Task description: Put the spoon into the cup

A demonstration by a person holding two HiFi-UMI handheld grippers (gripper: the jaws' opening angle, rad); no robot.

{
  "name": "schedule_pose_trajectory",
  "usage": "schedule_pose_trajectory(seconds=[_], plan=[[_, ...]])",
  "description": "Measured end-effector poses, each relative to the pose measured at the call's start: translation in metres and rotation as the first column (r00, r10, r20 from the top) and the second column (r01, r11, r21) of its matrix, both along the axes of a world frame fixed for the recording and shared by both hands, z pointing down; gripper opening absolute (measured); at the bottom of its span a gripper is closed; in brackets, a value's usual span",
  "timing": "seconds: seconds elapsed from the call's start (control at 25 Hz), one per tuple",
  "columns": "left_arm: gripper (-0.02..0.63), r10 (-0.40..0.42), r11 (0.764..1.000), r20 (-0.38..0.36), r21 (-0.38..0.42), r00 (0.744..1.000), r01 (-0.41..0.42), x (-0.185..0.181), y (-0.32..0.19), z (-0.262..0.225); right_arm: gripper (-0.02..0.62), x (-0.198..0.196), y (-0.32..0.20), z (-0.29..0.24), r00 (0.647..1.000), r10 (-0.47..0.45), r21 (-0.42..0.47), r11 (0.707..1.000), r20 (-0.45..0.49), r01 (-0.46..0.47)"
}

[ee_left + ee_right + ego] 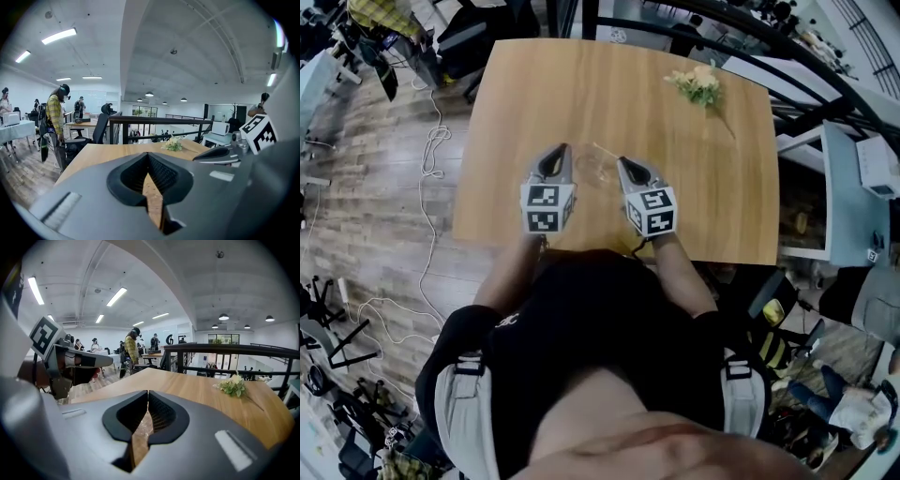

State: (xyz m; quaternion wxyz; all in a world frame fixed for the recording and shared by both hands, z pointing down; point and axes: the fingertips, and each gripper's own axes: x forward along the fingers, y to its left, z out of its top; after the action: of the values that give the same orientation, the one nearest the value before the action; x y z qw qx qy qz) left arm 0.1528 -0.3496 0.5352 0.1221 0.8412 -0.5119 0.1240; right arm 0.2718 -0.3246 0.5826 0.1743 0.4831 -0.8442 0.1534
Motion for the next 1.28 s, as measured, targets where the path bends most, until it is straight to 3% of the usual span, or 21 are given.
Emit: schedule_pose_trajectory(seconds=[0.2, 0.6, 1.28], plan=[[0.012, -0.013, 1.000, 0.008, -0.015, 1.000, 0.013, -0.006, -0.001, 0.007, 0.006, -0.005, -0.001, 0.020, 0.999, -0.038, -0.088, 0.995, 0.038, 0.041], [0.012, -0.036, 0.999, 0.019, -0.026, 0.999, 0.037, -0.018, -0.007, 0.013, 0.008, -0.030, -0.007, 0.048, 0.986, -0.157, -0.147, 0.978, -0.063, 0.147], [0.011, -0.072, 0.997, 0.038, -0.037, 0.997, 0.073, -0.040, -0.009, 0.017, 0.008, -0.052, -0.033, 0.091, 0.984, -0.141, -0.217, 0.969, -0.105, 0.116]])
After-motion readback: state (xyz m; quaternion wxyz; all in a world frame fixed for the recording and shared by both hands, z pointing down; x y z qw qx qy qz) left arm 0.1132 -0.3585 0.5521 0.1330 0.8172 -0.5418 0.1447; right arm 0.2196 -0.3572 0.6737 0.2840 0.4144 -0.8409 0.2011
